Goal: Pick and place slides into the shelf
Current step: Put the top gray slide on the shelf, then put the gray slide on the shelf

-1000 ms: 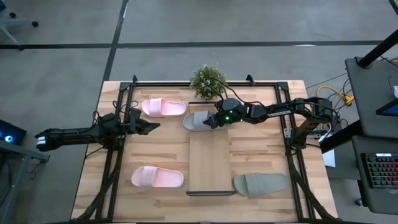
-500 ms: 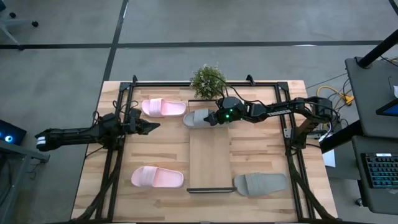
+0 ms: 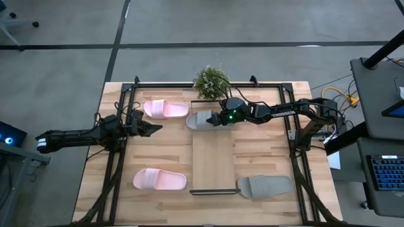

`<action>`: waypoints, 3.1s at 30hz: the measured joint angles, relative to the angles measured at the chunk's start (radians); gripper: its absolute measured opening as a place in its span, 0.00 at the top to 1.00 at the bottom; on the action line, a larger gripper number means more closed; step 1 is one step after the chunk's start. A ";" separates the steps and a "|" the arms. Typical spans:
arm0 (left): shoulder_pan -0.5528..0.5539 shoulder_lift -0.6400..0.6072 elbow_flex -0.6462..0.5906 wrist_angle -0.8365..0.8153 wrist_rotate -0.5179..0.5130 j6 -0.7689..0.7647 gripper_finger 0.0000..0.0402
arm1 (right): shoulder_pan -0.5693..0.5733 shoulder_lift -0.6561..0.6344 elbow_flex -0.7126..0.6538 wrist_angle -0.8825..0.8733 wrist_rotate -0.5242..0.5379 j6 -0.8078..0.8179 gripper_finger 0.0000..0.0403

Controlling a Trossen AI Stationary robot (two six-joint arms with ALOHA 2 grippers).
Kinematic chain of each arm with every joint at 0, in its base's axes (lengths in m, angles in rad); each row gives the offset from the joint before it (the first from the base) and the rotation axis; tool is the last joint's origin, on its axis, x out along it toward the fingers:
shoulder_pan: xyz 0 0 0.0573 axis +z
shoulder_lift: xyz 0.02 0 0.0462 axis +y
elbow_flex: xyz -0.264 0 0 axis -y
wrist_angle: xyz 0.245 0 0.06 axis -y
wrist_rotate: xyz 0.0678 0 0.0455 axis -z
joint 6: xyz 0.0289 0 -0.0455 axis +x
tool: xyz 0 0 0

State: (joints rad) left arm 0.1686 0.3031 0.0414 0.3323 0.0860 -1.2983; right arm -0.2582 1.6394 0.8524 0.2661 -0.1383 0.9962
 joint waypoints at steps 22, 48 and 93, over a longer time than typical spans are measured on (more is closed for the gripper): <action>0.000 -0.001 0.000 0.000 0.051 0.002 1.00 | -0.001 -0.014 0.001 -0.083 -0.011 0.014 0.51; 0.000 0.004 0.000 -0.001 0.067 0.006 1.00 | 0.003 -0.197 0.000 -0.341 -0.017 -0.017 0.51; 0.000 0.089 -0.002 0.134 0.098 0.021 1.00 | 0.444 -0.867 -0.392 -0.501 0.167 0.334 0.51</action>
State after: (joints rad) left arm 0.1688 0.3924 0.0391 0.4667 0.1840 -1.2774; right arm 0.1856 0.7728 0.4609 -0.2346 0.0291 1.3306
